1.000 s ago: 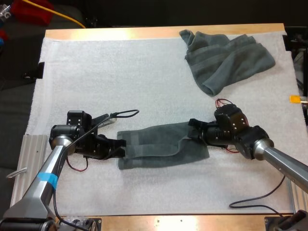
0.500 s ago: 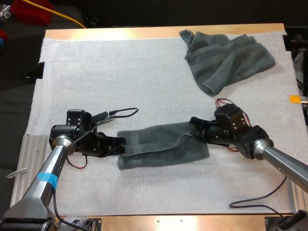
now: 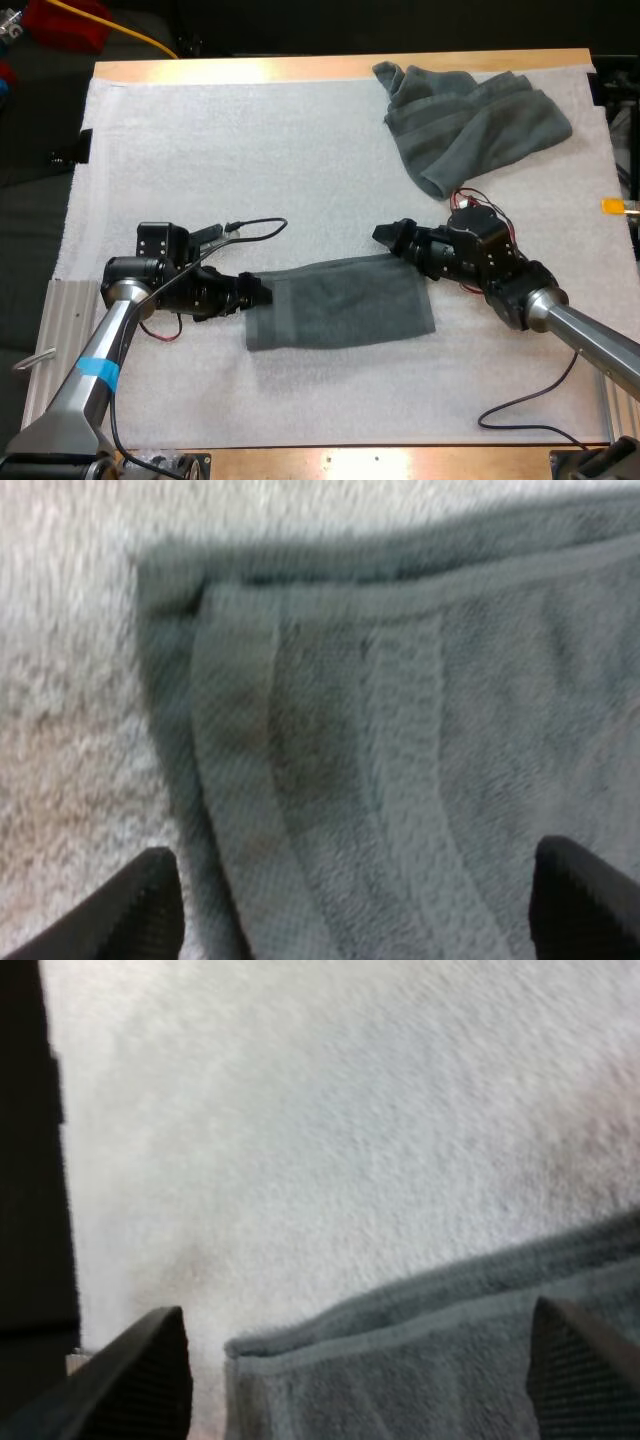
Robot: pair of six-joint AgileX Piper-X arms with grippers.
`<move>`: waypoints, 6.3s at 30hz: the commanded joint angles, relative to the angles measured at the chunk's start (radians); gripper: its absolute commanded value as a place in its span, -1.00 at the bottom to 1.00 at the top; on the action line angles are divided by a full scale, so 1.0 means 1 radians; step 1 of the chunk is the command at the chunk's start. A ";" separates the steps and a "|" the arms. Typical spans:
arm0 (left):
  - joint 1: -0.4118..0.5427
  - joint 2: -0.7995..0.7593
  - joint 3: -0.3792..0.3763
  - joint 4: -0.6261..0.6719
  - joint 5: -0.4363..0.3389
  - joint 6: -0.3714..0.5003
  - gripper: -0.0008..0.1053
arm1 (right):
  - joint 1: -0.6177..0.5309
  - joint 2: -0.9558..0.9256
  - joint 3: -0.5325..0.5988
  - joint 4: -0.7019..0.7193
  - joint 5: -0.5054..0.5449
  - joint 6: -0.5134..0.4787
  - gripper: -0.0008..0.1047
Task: Pick towel from pile, fold and stack
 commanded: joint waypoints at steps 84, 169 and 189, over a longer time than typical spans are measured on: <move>-0.001 -0.837 -0.124 0.544 0.055 0.079 0.33 | -0.468 -0.424 -0.001 0.779 -0.199 -0.683 0.32; -0.001 -0.837 -0.124 0.544 0.093 0.070 0.33 | -0.121 0.002 -0.001 0.701 0.169 -0.578 -0.96; -0.001 -0.837 -0.124 0.544 0.191 0.069 0.33 | -0.121 -0.127 -0.122 1.002 0.551 -0.702 -0.96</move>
